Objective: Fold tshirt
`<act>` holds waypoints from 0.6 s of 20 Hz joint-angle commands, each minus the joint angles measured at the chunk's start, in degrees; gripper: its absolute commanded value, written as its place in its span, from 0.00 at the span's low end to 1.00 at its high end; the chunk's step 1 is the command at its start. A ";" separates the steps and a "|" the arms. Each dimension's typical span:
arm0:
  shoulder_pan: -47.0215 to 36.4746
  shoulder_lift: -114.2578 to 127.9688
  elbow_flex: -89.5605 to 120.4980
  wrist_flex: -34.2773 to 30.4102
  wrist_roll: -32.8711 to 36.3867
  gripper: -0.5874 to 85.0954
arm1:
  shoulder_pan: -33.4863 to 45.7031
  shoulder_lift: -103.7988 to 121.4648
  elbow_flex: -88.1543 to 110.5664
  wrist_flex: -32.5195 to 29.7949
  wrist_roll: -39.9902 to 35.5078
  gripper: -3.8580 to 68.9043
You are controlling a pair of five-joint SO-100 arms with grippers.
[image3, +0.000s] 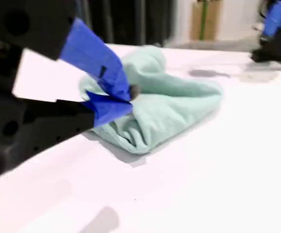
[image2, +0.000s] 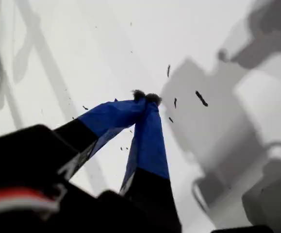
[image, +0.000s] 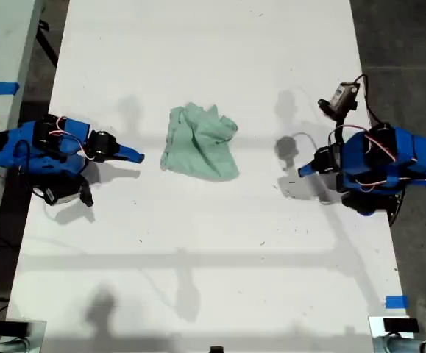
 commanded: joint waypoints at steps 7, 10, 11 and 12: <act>-0.44 5.54 0.70 2.64 -1.32 0.01 | -1.49 -75.32 -60.82 -15.29 -15.64 0.04; -0.97 5.54 0.70 3.25 -1.67 0.01 | -2.72 -95.45 -83.58 -8.53 -19.07 0.04; -0.97 5.54 0.70 3.25 -1.67 0.01 | -2.72 -98.88 -86.84 -8.09 -19.51 0.04; -0.97 5.54 0.70 3.43 -1.76 0.01 | -2.29 -100.63 -87.98 -8.26 -20.21 0.04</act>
